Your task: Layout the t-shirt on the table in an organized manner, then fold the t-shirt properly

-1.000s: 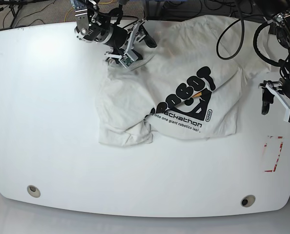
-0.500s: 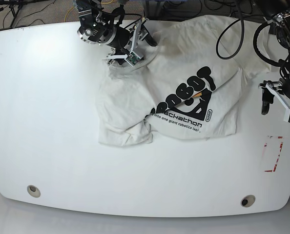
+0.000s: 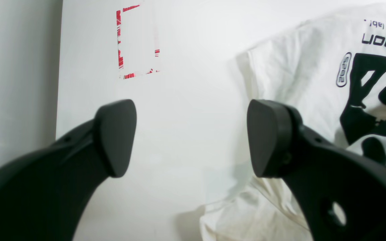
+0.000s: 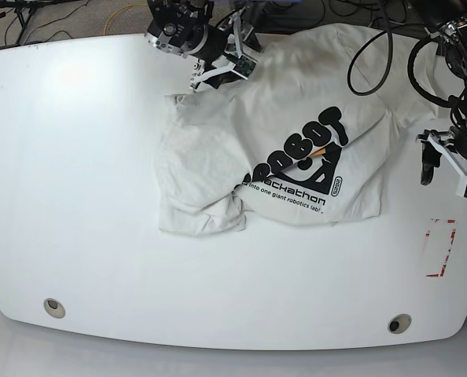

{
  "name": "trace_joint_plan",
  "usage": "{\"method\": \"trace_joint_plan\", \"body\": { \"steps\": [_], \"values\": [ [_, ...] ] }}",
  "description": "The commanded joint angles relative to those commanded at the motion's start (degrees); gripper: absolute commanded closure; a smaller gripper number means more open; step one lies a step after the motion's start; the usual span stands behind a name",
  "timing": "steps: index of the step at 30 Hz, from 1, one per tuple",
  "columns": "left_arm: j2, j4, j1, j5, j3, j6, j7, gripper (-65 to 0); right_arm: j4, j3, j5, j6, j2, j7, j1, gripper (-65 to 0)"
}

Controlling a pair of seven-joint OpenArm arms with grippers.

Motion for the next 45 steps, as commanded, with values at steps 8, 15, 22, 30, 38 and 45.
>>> {"method": "trace_joint_plan", "body": {
  "steps": [8,15,22,30,38,45],
  "values": [
    [0.00,0.00,0.00,0.00,0.00,0.00,0.00,-48.5,0.09,-3.34,-0.09,-0.13,1.49,0.53,1.23,-37.3],
    [0.00,0.00,0.00,0.00,0.00,0.00,0.00,-48.5,0.18,-3.78,-0.09,-0.13,1.49,1.05,2.37,-37.3],
    [0.00,0.00,-0.09,0.00,0.09,0.00,0.00,-48.5,0.09,0.97,0.00,0.00,1.41,1.05,4.31,-37.3],
    [0.00,0.00,-0.09,0.00,0.09,0.00,0.00,-48.5,0.35,10.64,0.35,0.00,1.49,1.14,5.45,-37.3],
    [0.00,0.00,-0.18,0.00,0.09,0.00,0.00,-48.5,2.37,19.52,0.35,0.00,1.05,1.23,5.45,-37.1],
    [0.00,0.00,-0.18,0.00,0.18,0.00,0.00,-48.5,2.99,22.15,0.35,0.00,0.97,1.23,5.54,-37.1]
  ]
}}
